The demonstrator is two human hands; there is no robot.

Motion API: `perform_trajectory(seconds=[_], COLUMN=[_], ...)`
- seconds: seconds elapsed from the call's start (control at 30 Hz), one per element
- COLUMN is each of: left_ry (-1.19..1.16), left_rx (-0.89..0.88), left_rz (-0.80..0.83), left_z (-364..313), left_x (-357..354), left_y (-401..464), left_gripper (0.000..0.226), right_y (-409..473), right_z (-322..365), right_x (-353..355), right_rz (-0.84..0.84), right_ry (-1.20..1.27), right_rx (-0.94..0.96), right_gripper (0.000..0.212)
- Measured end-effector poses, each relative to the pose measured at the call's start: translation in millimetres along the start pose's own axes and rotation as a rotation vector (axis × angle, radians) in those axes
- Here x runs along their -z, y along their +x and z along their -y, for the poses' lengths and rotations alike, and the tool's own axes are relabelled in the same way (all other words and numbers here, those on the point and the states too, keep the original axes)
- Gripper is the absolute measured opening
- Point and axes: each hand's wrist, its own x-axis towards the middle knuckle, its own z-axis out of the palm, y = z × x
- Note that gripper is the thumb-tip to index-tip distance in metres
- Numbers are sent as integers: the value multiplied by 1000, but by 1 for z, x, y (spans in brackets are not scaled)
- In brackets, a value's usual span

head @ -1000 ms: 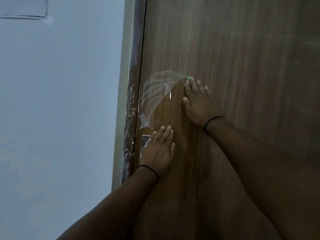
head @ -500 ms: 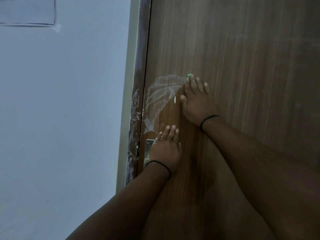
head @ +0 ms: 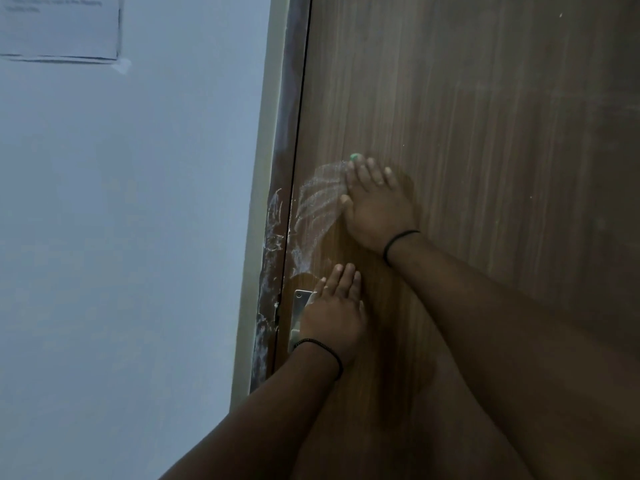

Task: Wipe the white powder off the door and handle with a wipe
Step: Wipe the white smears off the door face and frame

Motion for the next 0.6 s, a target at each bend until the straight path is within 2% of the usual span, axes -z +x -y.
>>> perform_trajectory(seconds=[0.1, 0.2, 0.3, 0.4, 0.6], left_ry=[-12, -7, -11, -30, -36], left_rx=[-21, -21, -22, -13, 0], left_rz=[-6, 7, 13, 8, 30], left_z=[0, 2, 2, 3, 2], left_x=[3, 3, 1, -2, -3], left_y=[2, -1, -3, -4, -6], left_gripper=[55, 55, 56, 56, 55], right_y=[-25, -48, -36, -2, -14], right_z=[17, 1, -21, -15, 28], right_x=[-15, -18, -3, 10, -14], right_rz=[61, 84, 24, -7, 71], right_ry=[-28, -69, -56, -6, -31], right_rx=[94, 133, 28, -25, 156], right_gripper=[58, 57, 57, 58, 58])
